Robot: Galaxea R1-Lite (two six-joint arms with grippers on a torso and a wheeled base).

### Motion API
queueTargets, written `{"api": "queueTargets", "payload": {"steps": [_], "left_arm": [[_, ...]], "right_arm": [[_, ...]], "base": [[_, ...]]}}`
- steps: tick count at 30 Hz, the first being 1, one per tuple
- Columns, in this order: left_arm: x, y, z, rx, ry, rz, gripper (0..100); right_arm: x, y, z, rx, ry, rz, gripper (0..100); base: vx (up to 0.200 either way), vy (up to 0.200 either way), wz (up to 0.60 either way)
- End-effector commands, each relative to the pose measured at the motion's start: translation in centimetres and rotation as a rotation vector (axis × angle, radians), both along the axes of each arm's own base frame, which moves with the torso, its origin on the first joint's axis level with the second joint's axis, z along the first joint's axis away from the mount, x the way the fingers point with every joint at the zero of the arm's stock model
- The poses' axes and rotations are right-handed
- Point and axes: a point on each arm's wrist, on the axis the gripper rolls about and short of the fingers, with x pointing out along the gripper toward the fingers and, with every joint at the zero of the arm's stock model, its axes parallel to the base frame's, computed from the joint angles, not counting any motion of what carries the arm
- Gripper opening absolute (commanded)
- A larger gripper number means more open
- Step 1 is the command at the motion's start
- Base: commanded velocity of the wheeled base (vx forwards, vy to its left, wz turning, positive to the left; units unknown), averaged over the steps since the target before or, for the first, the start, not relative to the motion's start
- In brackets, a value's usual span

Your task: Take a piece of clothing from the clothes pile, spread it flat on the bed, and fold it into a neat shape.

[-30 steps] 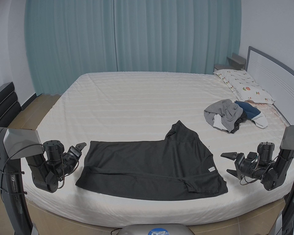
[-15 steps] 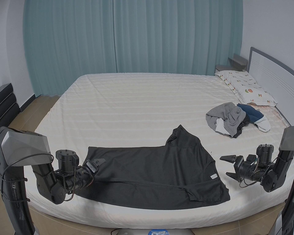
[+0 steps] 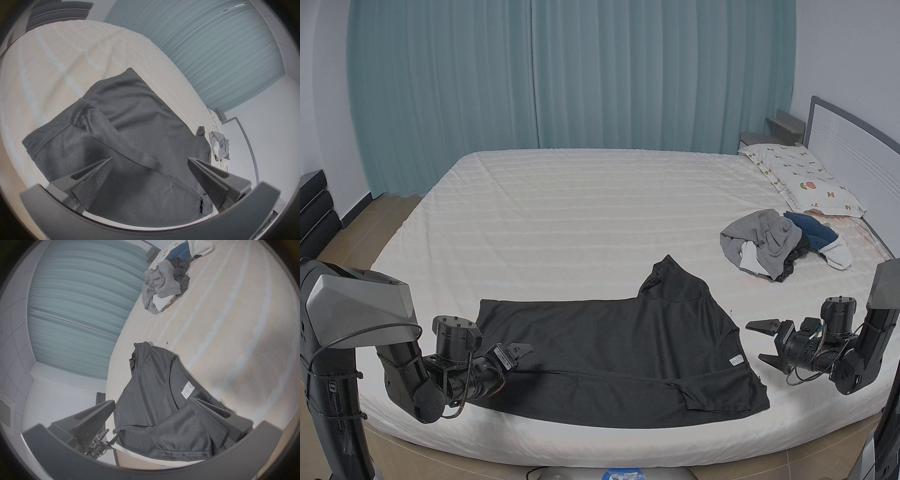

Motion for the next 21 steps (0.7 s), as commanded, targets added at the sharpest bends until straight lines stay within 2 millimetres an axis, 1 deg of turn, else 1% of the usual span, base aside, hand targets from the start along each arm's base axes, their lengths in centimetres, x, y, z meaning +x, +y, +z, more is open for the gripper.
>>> {"api": "queueTargets", "payload": {"steps": [1, 4, 5, 6, 10, 12, 17, 19, 20, 21], "left_arm": [[0.3, -0.2, -0.7, 0.014, 0.01, -0.007, 100], [1.4, 0.0, -1.6, 0.062, -0.005, 0.023, 100], [1.4, 0.0, -1.6, 0.062, -0.005, 0.023, 100], [2.3, 0.0, -1.9, 0.076, -0.023, 0.051, 100], [4.2, 0.5, -1.8, 0.07, -0.07, 0.108, 100], [4.9, 1.4, -1.6, 0.057, -0.086, 0.144, 100], [5.6, 2.9, -1.0, -0.006, -0.103, 0.228, 100], [6.2, 3.7, -1.0, -0.008, -0.113, 0.255, 100], [6.2, 3.7, -0.9, -0.009, -0.116, 0.256, 100], [6.6, 4.4, -0.8, -0.012, -0.125, 0.279, 100]], "right_arm": [[-0.1, 0.0, -0.1, 0.001, 0.005, 0.001, 100], [-0.1, 0.0, -0.1, 0.001, 0.005, 0.001, 100], [-0.1, 0.0, -0.1, 0.001, 0.005, 0.001, 100], [-0.1, 0.0, -0.1, 0.001, 0.003, 0.001, 100], [-0.1, 0.0, -0.1, 0.001, 0.005, 0.001, 100], [-0.1, 0.0, -0.1, 0.001, 0.005, 0.001, 100], [-0.1, 0.0, -0.2, 0.002, 0.007, 0.0, 100], [-0.1, 0.0, -0.3, 0.001, 0.008, 0.001, 100], [-0.1, 0.0, -0.3, 0.002, 0.008, 0.0, 100], [-0.1, 0.0, -0.3, 0.003, 0.01, 0.002, 100]], "base": [[0.0, 0.0, 0.0], [0.0, 0.0, 0.0], [0.0, 0.0, 0.0], [0.0, 0.0, 0.0], [0.0, 0.0, 0.0], [0.0, 0.0, 0.0], [0.0, 0.0, 0.0], [0.0, 0.0, 0.0], [0.0, 0.0, 0.0], [0.0, 0.0, 0.0]]}}
